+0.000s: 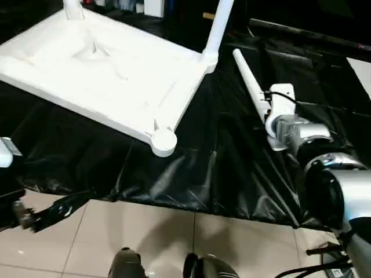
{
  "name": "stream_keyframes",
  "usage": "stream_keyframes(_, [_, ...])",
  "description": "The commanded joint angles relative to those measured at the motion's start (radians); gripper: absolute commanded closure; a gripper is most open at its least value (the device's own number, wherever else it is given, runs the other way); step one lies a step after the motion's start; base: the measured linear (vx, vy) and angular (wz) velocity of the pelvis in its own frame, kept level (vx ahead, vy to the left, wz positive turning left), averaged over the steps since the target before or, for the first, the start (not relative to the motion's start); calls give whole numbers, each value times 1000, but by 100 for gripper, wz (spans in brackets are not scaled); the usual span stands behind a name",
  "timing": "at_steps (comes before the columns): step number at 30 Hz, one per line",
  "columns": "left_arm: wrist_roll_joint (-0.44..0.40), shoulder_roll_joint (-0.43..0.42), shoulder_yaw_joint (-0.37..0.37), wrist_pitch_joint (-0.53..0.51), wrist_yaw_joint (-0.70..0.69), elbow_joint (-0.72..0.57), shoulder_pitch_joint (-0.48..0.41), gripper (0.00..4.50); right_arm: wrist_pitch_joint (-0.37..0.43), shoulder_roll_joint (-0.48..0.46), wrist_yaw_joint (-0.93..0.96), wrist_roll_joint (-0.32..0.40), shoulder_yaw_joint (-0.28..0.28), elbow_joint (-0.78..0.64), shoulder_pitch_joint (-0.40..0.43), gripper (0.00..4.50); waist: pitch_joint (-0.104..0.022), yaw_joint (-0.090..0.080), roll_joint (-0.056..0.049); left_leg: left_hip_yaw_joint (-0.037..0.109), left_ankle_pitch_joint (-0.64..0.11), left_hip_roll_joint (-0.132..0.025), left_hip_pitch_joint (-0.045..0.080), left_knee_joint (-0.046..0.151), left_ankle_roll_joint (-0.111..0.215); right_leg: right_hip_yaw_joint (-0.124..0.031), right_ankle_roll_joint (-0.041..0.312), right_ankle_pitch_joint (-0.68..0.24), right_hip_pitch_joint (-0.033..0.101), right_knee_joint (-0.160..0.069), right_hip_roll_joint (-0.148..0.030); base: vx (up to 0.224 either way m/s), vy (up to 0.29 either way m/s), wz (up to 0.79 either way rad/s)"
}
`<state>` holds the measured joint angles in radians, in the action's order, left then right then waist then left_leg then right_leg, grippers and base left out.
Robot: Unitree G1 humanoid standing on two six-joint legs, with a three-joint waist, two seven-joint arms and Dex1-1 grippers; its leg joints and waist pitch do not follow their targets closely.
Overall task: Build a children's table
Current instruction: Pick table leg
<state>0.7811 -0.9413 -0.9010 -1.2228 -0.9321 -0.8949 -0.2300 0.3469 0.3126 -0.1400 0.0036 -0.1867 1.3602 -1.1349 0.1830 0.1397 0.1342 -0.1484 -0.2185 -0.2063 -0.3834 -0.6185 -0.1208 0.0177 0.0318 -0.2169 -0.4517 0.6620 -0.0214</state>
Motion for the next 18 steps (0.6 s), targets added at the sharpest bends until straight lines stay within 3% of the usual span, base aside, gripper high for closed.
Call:
stream_keyframes(1, [20,-16,-27,-16,-13,-7,-9,0,40,20,-17,-13,5,25,-1,67,-57,-4,-27,-13,4,4,7,78,-23,-48,171,105,71,-60,-70,0,0,0])
stream_keyframes(5, [31,-42,-70,-36,-41,3,-20,0,67,36,-41,-17,1,25,-19,88,-57,-8,-18,-15,34,5,9,77,-27,-47,172,141,74,-58,-67,0,0,0])
stream_keyframes(8, [36,-47,-79,-37,-34,15,-17,0,76,40,-47,-23,1,24,-25,121,-57,-12,-4,-17,60,6,8,75,-32,-48,171,179,79,-55,-65,0,0,0])
stream_keyframes(18, [61,-18,-29,-27,36,16,15,0,61,50,-31,-26,-25,19,-22,206,-68,-29,9,-18,101,7,9,70,-45,-48,180,244,89,-48,-67,0,0,0])
